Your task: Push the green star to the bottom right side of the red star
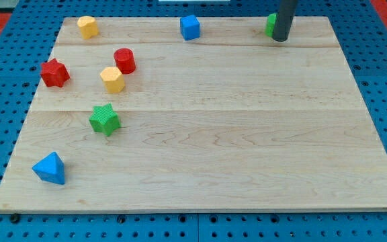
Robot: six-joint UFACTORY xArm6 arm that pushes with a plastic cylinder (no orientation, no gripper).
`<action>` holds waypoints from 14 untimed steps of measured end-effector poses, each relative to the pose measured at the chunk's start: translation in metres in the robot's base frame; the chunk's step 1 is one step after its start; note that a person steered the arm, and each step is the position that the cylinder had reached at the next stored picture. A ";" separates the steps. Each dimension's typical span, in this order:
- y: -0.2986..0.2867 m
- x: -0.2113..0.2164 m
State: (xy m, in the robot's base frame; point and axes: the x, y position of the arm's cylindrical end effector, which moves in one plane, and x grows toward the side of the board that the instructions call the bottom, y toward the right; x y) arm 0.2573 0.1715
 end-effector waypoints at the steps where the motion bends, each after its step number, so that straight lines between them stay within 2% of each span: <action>1: 0.000 0.000; 3: -0.003 0.008; 6: -0.200 0.122; 7: -0.243 0.194; 8: -0.284 0.215; 9: -0.331 0.218; 10: -0.348 0.239; 11: -0.337 0.258; 12: -0.376 0.261; 14: -0.385 0.236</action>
State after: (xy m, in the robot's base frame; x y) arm 0.4931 -0.2133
